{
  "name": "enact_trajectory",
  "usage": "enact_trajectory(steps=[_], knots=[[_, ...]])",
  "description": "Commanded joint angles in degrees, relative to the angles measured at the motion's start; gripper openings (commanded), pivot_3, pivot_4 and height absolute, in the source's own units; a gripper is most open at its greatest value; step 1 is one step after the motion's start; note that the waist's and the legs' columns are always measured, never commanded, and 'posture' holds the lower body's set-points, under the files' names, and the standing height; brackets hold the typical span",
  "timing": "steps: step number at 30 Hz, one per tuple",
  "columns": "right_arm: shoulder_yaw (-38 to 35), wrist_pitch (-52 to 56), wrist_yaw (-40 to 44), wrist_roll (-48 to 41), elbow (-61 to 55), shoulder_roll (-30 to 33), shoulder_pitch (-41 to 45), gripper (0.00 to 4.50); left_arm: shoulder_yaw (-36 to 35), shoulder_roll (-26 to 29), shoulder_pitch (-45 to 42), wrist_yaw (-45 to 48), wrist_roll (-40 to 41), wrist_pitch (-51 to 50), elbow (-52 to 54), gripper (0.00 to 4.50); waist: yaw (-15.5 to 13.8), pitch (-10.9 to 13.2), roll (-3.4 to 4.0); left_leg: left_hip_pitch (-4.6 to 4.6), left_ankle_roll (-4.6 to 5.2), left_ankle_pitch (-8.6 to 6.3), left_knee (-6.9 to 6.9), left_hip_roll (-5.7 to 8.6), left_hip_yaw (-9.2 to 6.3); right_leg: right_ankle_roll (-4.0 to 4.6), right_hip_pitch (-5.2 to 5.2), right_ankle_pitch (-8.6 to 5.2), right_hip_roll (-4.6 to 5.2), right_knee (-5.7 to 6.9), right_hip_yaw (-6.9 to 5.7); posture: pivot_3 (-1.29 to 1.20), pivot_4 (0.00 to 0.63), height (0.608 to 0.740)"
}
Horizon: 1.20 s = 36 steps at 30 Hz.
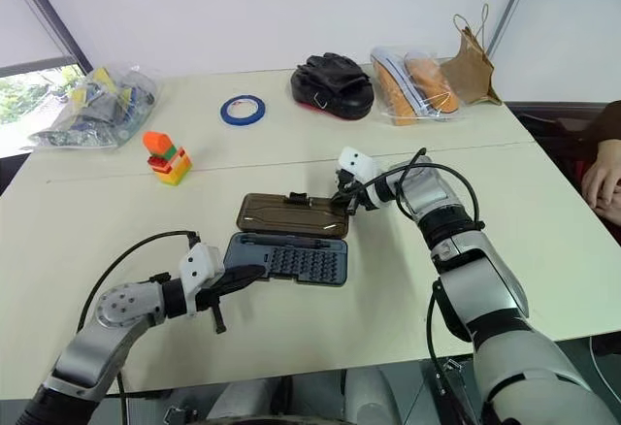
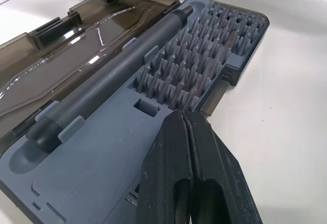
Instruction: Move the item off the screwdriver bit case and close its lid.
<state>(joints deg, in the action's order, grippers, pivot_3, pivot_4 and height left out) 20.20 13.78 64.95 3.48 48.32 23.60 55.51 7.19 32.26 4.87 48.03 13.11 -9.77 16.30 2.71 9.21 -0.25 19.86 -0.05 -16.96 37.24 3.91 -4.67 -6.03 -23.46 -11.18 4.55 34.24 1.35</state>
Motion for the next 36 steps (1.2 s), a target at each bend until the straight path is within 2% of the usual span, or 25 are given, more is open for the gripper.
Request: enact_trajectory(steps=[1, 8, 14, 21, 30, 33, 36], knots=[[2.51, -6.33, -0.52, 3.36, 4.33, -2.41, -1.43, 0.01, 0.54, -0.34, 1.06, -1.06, -0.52, -1.37, -0.92, 0.00, 0.00, -0.01, 0.00, -0.09, 0.00, 0.00, -0.04, -0.02, 0.00, 0.03, 0.06, -0.02, -0.01, 0.00, 0.00, 0.00, 0.150, 0.740], [1.78, -25.08, -4.71, 7.23, 5.97, -2.46, -0.87, 0.01, 0.70, -0.76, 1.25, -1.71, -0.41, -1.23, -1.40, 0.00, 0.55, -0.01, 0.00, -0.38, 0.00, 0.00, -0.11, -0.09, 0.01, 0.22, 0.31, -0.15, -0.08, 0.01, 0.01, 0.00, 0.150, 0.740], [0.72, -32.89, -8.08, 8.91, 5.57, -2.99, 0.26, 0.01, 1.08, -1.04, 0.20, -1.70, -0.41, -1.26, -2.34, 0.00, 1.37, 0.02, 0.02, -0.37, -0.02, 0.01, -0.15, -0.18, 0.02, 0.25, 0.21, -0.16, -0.17, 0.07, 0.05, 0.00, 0.150, 0.740], [-2.37, -32.02, -6.92, 6.48, -5.07, -1.03, -0.92, 0.01, 1.14, -1.39, -0.83, -1.68, -0.43, -1.13, -3.30, 0.00, 1.24, 0.06, 0.08, -0.32, -0.02, 0.01, -0.20, -0.23, 0.02, 0.34, 0.15, -0.21, -0.20, 0.06, 0.05, 0.00, 0.150, 0.740], [-3.94, -25.96, -5.89, 4.25, -22.85, 0.61, -7.68, 0.01, 0.25, -2.95, -1.76, -2.01, 1.67, -2.69, -3.50, 0.00, 0.54, 0.08, 0.08, -0.21, -0.02, 0.01, -0.21, -0.22, 0.02, 0.33, 0.07, -0.21, -0.11, 0.02, 0.04, 0.00, 0.150, 0.740], [-3.67, -25.25, -6.12, 4.89, -25.00, 1.16, -9.62, 0.01, -1.63, -4.46, -2.29, -2.14, 6.74, -6.16, -1.11, 0.00, 0.38, 0.08, 0.07, -0.20, -0.02, 0.01, -0.21, -0.22, 0.02, 0.34, 0.07, -0.22, -0.12, 0.01, 0.03, 0.00, 0.150, 0.740], [-3.83, -24.56, -6.22, 4.97, -25.83, 1.40, -10.42, 0.01, -5.15, -4.46, -3.62, -1.29, 16.28, -13.81, 4.39, 0.00, 0.35, 0.17, -0.05, -0.16, -0.02, 0.01, -0.21, -0.23, 0.02, 0.32, 0.03, -0.23, -0.13, 0.01, 0.02, 0.00, 0.150, 0.740]])
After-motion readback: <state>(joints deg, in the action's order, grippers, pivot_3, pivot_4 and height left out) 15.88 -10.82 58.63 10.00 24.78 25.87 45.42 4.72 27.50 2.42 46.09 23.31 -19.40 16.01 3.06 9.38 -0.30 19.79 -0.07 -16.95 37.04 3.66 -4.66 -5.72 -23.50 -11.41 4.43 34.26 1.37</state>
